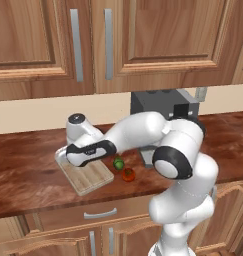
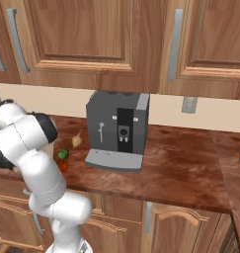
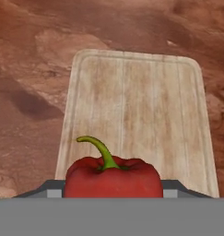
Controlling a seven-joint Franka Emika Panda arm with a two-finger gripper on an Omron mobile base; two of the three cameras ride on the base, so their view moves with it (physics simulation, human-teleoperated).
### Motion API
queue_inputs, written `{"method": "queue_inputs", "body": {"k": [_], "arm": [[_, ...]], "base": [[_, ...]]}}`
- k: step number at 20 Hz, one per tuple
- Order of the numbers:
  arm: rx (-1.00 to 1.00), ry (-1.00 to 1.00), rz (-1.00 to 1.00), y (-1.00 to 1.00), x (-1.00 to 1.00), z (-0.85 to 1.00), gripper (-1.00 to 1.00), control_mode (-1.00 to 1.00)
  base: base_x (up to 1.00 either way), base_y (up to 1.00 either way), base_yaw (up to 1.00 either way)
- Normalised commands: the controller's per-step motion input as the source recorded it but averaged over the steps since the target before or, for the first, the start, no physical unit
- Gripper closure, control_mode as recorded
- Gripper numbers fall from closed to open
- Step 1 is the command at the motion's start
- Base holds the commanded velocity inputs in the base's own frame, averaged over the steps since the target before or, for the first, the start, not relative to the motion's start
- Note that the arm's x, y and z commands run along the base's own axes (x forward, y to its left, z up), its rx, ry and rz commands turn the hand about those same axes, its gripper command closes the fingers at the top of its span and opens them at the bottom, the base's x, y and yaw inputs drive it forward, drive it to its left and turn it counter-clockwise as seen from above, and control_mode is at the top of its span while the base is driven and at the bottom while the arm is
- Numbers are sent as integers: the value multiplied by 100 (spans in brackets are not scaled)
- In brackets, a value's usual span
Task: Place the avocado, onion, tomato, and bell pepper on the cutting board.
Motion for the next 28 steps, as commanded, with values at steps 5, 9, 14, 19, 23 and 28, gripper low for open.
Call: {"method": "queue_inputs", "body": {"k": [5,9,14,19,23,28], "arm": [[0,7,0,0,14,-24,100,-100],[0,7,0,1,12,-24,100,-100],[0,7,0,4,12,-26,100,-100],[0,6,0,5,8,-26,100,-100],[0,7,0,8,11,-28,-100,-100],[0,2,0,0,3,-12,-100,-100]], "base": [[0,0,0],[0,0,0],[0,0,0],[0,0,0],[0,0,0],[0,0,0]]}}
